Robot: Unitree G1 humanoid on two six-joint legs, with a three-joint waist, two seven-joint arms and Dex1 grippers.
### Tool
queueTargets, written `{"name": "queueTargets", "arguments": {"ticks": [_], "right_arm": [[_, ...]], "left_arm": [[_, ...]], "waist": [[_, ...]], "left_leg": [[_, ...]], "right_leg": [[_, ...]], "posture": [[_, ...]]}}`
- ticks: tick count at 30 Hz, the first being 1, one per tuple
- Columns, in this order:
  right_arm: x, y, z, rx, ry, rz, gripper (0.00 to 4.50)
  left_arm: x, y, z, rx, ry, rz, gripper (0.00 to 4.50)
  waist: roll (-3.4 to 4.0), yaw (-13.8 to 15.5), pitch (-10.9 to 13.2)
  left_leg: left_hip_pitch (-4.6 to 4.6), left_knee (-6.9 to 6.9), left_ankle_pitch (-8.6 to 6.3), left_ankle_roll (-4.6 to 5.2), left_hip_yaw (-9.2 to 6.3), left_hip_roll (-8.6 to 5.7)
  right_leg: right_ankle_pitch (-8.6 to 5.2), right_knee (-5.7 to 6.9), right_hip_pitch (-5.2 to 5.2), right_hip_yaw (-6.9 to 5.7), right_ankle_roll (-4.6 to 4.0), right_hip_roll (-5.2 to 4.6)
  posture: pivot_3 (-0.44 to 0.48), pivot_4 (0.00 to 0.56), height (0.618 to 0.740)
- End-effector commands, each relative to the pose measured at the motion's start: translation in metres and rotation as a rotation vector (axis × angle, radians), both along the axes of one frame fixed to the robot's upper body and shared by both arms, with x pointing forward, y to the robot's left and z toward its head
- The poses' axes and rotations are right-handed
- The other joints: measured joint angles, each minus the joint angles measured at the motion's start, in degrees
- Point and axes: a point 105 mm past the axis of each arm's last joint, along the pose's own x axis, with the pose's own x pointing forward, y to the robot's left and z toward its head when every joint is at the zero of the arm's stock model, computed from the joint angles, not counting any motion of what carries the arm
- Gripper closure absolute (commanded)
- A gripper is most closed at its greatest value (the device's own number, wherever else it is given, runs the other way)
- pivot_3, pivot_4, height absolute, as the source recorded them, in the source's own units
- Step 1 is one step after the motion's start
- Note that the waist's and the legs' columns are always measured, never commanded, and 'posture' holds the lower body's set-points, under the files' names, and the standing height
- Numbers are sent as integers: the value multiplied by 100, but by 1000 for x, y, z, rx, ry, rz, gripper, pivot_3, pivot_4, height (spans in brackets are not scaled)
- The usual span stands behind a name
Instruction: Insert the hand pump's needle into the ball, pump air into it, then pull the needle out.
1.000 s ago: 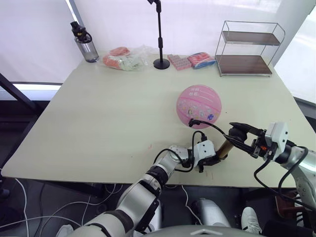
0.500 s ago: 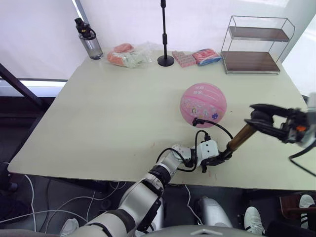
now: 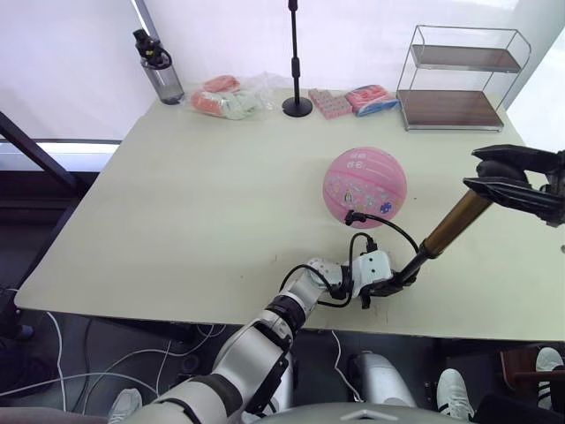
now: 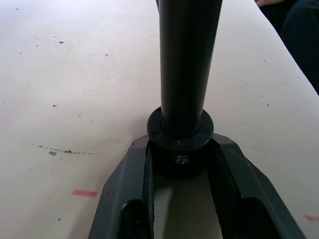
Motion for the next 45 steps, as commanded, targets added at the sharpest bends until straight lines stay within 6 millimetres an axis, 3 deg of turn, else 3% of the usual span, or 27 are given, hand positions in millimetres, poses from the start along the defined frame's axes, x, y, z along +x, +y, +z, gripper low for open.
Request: {"name": "queueTargets", "arguments": {"ticks": [1,9,21,26,31,33,34,39,45], "right_arm": [[-6,-2,0,-19,-76,-6,2772],[4,10,-70,-6,28,-14,2772],[11,11,-168,5,139,-110,2772],[15,13,-186,16,144,-139,2772],[18,16,-184,10,124,-130,2772],[19,16,-181,7,114,-129,2772],[19,15,-180,5,110,-128,2772],[22,19,-165,15,70,-119,2772],[25,30,-147,41,31,-97,2772]], "left_arm": [[-19,25,-47,162,132,16,3502],[-18,25,-47,161,132,20,3502],[-15,25,-42,138,119,33,3502],[-13,24,-39,127,116,31,3502],[-10,22,-31,82,142,37,3502],[-6,21,-25,61,136,41,2487],[-5,21,-23,54,131,40,2307],[7,27,5,-39,65,32,35],[11,59,46,-162,-10,22,35]], "waist": [[-5,-1,-2],[-24,-17,-19],[-66,-27,-70],[-66,-32,-81],[-69,-48,-84],[-68,-60,-84],[-66,-69,-85],[-57,-123,-67],[4,-168,-4]], "left_leg": [[0,0,0,0,-2,0],[25,0,-1,0,2,3],[36,-1,-1,0,1,14],[38,-2,-1,-1,4,17],[40,-2,-1,-1,4,20],[40,-2,-1,-1,3,21],[40,-2,-1,-1,3,21],[38,-1,-1,-1,5,21],[33,-1,0,-1,4,27]], "right_leg": [[-1,0,1,-2,1,0],[-4,2,19,1,6,2],[-5,4,24,-2,4,10],[-5,5,24,1,3,12],[-5,7,25,0,2,15],[-6,7,25,0,1,16],[-6,7,25,0,1,16],[-12,8,23,3,-13,15],[-6,24,9,7,-5,23]], "posture": [[0,150,731],[0,150,731],[0,150,731],[0,150,731],[0,150,731],[0,150,731],[0,150,731],[0,150,731],[0,150,731]]}}
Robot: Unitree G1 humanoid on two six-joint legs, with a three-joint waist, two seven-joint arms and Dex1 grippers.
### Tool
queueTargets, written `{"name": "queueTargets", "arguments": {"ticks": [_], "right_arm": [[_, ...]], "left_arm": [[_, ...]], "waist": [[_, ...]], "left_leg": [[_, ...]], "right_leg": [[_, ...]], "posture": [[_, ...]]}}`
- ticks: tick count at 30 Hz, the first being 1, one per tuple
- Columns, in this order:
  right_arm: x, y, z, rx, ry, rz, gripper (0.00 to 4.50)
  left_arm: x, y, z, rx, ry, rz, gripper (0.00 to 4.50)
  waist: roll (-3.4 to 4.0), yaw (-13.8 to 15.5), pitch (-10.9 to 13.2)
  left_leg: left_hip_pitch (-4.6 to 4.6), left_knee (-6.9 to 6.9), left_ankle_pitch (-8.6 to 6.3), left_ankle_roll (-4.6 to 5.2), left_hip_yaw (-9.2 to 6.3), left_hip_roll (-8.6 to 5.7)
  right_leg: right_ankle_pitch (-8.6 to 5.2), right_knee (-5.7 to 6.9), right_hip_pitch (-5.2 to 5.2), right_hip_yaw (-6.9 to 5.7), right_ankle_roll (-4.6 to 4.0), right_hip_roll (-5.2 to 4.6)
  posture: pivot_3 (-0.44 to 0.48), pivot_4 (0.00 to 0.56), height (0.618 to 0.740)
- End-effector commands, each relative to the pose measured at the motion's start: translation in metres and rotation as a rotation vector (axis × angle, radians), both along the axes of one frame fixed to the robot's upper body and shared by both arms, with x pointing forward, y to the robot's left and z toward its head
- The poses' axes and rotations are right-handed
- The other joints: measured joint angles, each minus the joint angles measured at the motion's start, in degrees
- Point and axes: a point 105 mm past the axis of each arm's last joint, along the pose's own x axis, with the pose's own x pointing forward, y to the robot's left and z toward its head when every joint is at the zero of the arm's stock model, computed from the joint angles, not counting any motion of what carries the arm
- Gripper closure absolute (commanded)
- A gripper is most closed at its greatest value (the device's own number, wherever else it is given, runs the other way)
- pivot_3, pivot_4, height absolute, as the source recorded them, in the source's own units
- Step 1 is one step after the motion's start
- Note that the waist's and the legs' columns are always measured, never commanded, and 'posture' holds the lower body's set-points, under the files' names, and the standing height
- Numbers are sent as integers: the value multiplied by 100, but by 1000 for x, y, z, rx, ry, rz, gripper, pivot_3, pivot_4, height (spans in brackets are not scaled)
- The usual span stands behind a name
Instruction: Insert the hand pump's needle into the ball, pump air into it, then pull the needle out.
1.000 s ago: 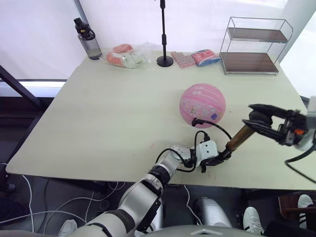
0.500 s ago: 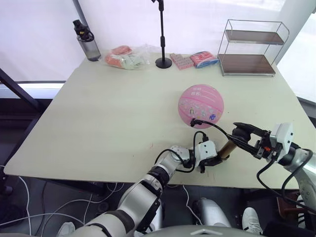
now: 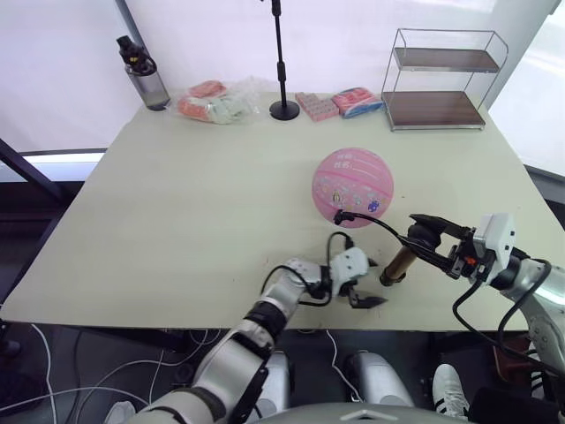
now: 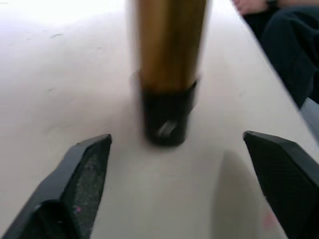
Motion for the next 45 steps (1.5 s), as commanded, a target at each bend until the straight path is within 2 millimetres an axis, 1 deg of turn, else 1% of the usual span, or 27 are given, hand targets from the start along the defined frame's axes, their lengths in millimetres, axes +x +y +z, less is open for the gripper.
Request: {"name": "queueTargets", "arguments": {"ticks": [1,3,6,10,13,18,20,23,25,27,30,32,35,38,40,42,45], "right_arm": [[1,3,-11,-20,70,-6,2772],[2,4,-6,-11,57,-16,2772],[6,3,1,-20,48,-50,2772],[8,0,3,-59,53,-71,2772],[10,-2,7,-87,44,-71,2772],[13,-7,17,-143,17,-78,2772],[14,-9,22,-167,8,-81,2772],[17,-15,35,-193,-20,-90,2772],[21,-22,45,-211,-47,-105,2772],[22,-27,50,-245,-70,-107,2772],[24,-30,61,-315,-135,-102,2772],[25,-30,64,-368,-181,-89,2772],[28,-27,60,-466,-266,-76,2772],[30,-28,47,-611,-380,-60,2772],[30,-29,41,-670,-422,-44,2772],[28,-30,28,-789,-489,0,2772],[27,-31,12,-880,-550,37,2772]], "left_arm": [[-1,9,36,-113,-65,-22,35],[-4,22,47,-148,-82,-26,35],[-6,57,70,-203,-109,-22,35],[-9,86,91,-225,-116,-34,35],[-13,100,104,-224,-124,-65,35],[-18,115,118,-210,-122,-98,35],[-20,119,120,-196,-123,-107,35],[-21,123,120,-176,-129,-108,35],[-22,124,120,-174,-131,-108,35],[-23,123,121,-175,-133,-109,35],[-24,123,122,-176,-138,-108,35],[-24,122,123,-179,-143,-105,35],[-24,121,127,-185,-152,-101,35],[-24,119,130,-187,-156,-105,35],[-25,119,130,-187,-156,-106,35],[-24,119,130,-184,-156,-105,35],[-23,119,131,-183,-158,-105,35]], "waist": [[14,13,10],[17,28,15],[20,16,32],[50,24,59],[51,50,63],[48,36,77],[51,39,84],[56,43,98],[55,39,114],[54,43,127],[59,28,131],[62,19,133],[61,15,134],[58,14,138],[58,20,142],[58,18,143],[57,15,144]], "left_leg": [[-3,0,0,0,0,-1],[-9,0,0,0,2,-6],[-13,-1,0,0,5,-5],[-13,-3,0,0,8,2],[-13,-1,1,1,9,1],[-20,0,0,1,15,-1],[-21,0,0,1,13,-1],[-21,0,0,1,13,-1],[-22,1,0,1,16,-1],[-28,2,0,1,18,-1],[-85,4,1,1,17,-6],[-103,7,2,1,22,-10],[-103,7,1,1,23,-9],[-103,7,1,1,27,-10],[-102,10,2,1,33,-11],[-102,13,2,1,34,-11],[-99,14,2,0,38,-11]], "right_leg": [[0,0,-3,1,-1,0],[0,-1,-5,5,-1,-5],[1,-6,-7,10,-2,-14],[-9,0,-18,13,-19,-7],[-11,0,-17,12,-22,-10],[-8,-5,-19,19,-18,-16],[-8,-4,-19,16,-18,-15],[-10,-4,-20,16,-20,-15],[-10,-4,-20,18,-21,-16],[-9,-4,-29,19,-20,-16],[16,6,-89,19,-21,-11],[18,11,-109,25,-24,-10],[17,12,-110,27,-25,-7],[17,12,-110,30,-24,-8],[17,12,-110,35,-23,-8],[17,12,-110,36,-22,-8],[18,15,-110,38,-22,-8]], "posture": [[0,150,731],[0,150,731],[0,150,731],[0,150,731],[0,150,731],[0,150,731],[0,150,731],[0,150,731],[0,150,731],[0,150,731],[0,150,731],[0,150,731],[0,150,731],[0,150,731],[0,150,731],[0,150,731],[0,150,731]]}}
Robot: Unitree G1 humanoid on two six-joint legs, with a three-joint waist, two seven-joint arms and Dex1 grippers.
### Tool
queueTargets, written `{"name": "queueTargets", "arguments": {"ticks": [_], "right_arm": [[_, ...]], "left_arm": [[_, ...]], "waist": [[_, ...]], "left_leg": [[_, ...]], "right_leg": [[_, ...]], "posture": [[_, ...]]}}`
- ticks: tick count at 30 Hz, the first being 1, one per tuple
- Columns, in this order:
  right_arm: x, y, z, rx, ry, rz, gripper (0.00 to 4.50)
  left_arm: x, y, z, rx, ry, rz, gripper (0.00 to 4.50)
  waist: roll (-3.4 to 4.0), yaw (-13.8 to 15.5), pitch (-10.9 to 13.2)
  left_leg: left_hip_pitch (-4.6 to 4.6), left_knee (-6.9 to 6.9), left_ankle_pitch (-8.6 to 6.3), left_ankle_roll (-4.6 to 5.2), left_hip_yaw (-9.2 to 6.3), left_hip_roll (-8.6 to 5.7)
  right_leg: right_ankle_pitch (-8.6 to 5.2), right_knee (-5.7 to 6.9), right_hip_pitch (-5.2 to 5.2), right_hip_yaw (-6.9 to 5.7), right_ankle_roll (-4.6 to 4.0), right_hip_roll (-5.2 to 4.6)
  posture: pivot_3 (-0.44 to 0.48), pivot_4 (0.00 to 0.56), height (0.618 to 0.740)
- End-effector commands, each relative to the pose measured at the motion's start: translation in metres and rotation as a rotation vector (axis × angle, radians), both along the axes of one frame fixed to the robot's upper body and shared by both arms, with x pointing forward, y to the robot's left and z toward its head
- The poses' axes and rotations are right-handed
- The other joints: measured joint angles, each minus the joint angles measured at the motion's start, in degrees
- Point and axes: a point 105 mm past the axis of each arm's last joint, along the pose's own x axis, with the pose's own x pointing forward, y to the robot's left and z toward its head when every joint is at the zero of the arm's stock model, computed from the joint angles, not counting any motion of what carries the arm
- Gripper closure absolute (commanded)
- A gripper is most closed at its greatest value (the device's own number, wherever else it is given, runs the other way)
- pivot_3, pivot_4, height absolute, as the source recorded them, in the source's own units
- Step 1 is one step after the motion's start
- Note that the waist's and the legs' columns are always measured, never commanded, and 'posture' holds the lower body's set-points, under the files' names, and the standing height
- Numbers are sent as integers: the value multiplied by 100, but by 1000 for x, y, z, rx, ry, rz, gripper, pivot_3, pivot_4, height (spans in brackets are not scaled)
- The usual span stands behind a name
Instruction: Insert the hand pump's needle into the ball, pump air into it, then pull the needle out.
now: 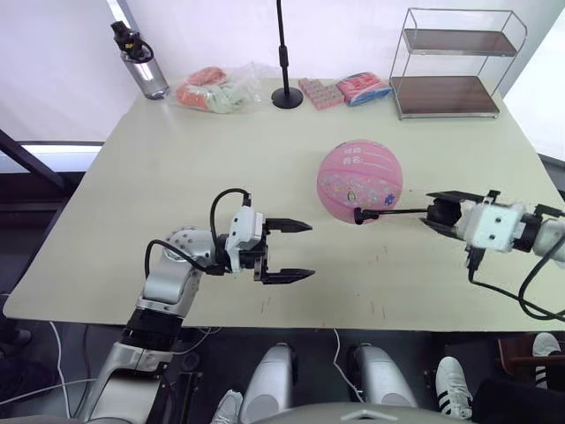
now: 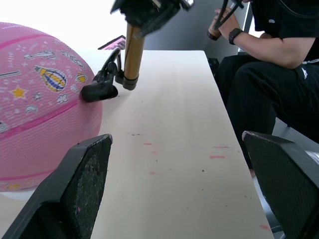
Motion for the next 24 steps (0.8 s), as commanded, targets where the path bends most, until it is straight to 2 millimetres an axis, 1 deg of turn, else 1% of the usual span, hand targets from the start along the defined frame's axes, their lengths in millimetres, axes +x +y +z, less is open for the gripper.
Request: {"name": "queueTargets", "arguments": {"ticks": [1,4,7,9,12,13,14,17,20,21,24], "right_arm": [[-3,-1,-11,-104,-91,48,2772],[-4,-2,-34,-177,-130,57,2772],[-8,6,-42,-157,-172,95,2772],[-11,10,-48,-132,-163,104,1838],[-14,9,-55,-116,-143,100,851],[-15,7,-56,-112,-133,101,268],[-17,7,-58,-109,-126,105,49],[-20,5,-57,-86,-126,106,49],[-27,5,-52,5,-105,92,49],[-30,5,-51,42,-93,81,49],[-35,9,-40,235,-52,28,49]], "left_arm": [[0,0,13,-19,-52,-7,35],[1,-4,16,-23,-61,-18,35],[2,-6,18,-27,-66,-22,35],[3,-5,19,-27,-68,-21,0],[3,-5,19,-23,-69,-22,0],[3,-5,19,-23,-70,-21,0],[4,-5,19,-23,-71,-21,0],[5,-5,20,-22,-74,-20,0],[9,-7,24,-38,-84,-8,0],[10,-7,25,-44,-86,-3,0],[16,-10,28,-51,-98,21,0]], "waist": [[0,-3,0],[0,-2,0],[-1,-2,0],[-1,-9,0],[-2,-9,1],[-2,-8,1],[-3,-8,1],[-4,-9,2],[-5,0,2],[-5,5,2],[-8,1,3]], "left_leg": [[1,0,0,0,1,1],[2,0,0,0,1,1],[6,3,0,-1,7,0],[7,12,0,-1,10,0],[9,21,0,0,12,1],[11,27,0,0,13,0],[11,32,0,0,14,0],[12,55,0,0,16,-1],[16,65,0,1,16,0],[17,68,0,1,15,0],[18,78,0,2,15,0]], "right_leg": [[0,1,0,1,0,1],[0,4,0,2,-1,1],[1,10,0,8,-1,1],[1,18,0,12,-1,1],[0,32,0,15,-2,2],[0,43,0,18,-3,2],[0,49,-1,19,-3,2],[-1,73,-1,23,-3,2],[-1,88,0,23,-2,3],[-1,92,0,23,-2,4],[0,98,2,23,-2,4]], "posture": [[0,150,731],[0,150,731],[0,150,731],[0,150,731],[0,150,731],[0,150,731],[0,150,731],[0,150,731],[0,150,731],[0,150,731],[0,150,731]]}}
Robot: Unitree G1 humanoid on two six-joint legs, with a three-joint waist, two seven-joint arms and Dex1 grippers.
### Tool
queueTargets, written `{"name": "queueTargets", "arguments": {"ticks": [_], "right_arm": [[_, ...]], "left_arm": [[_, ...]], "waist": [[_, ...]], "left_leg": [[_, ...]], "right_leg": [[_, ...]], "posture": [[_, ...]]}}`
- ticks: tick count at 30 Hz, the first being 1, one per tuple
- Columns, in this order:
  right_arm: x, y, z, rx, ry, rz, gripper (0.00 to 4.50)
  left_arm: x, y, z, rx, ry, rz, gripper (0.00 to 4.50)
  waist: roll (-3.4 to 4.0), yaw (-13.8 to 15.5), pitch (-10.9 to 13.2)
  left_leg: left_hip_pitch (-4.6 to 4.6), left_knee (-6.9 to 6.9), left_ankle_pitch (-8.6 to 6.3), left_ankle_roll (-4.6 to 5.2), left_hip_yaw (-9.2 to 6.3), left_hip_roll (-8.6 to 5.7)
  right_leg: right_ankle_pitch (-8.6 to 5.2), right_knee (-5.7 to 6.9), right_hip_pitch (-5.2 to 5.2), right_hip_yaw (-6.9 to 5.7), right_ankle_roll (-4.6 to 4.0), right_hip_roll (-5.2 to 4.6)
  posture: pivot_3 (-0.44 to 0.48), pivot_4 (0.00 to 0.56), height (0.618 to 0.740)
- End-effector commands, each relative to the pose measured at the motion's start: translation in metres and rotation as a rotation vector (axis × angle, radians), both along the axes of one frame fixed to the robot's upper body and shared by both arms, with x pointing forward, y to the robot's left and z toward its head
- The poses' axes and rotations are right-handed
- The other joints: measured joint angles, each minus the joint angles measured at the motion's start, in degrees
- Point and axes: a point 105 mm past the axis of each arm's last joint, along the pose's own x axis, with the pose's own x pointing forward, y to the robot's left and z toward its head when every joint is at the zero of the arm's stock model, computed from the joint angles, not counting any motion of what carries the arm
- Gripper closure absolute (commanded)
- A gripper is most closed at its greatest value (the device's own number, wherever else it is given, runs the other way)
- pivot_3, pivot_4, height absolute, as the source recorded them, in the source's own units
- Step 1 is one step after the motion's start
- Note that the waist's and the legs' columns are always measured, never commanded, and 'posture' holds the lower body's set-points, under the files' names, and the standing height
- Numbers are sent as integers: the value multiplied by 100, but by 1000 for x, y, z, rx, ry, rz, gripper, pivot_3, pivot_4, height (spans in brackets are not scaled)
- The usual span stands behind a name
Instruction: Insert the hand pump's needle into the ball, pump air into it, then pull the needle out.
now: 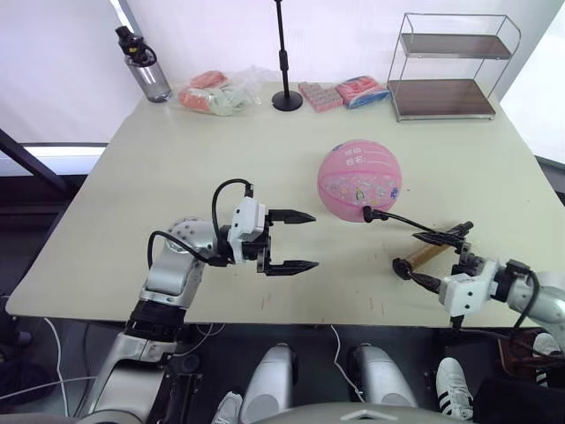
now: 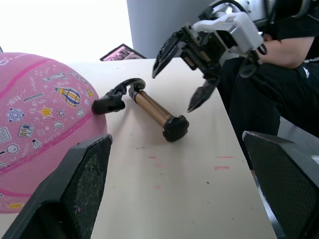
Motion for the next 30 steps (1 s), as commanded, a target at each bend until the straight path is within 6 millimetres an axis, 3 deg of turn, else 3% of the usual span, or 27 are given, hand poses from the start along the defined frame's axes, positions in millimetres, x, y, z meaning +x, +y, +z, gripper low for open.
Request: {"name": "queueTargets", "arguments": {"ticks": [1,7,12,21,30], "right_arm": [[-2,6,30,222,-16,-38,49],[-20,19,42,672,199,-131,49],[-28,27,56,880,250,-146,49],[-33,29,65,987,219,-151,49],[-35,32,68,1022,185,-155,49]], "left_arm": [[8,-2,14,-33,-50,27,0],[29,-16,35,-119,-79,105,0],[49,-28,56,-183,-101,160,0],[100,-54,88,-175,-138,247,0],[122,-84,88,-134,-147,251,0]], "waist": [[-1,-17,1],[-5,6,0],[-7,-9,1],[-14,7,4],[-17,-12,6]], "left_leg": [[0,3,0,0,1,1],[0,4,0,0,-8,3],[0,7,0,0,-4,1],[-3,8,0,0,-8,-3],[-11,6,0,1,-10,-5]], "right_leg": [[1,2,0,1,0,0],[1,4,3,-2,1,5],[1,3,3,1,4,4],[-8,3,3,-3,21,8],[-9,-1,-1,-5,21,8]], "posture": [[0,150,731],[0,150,731],[0,150,731],[0,150,731],[0,150,731]]}}
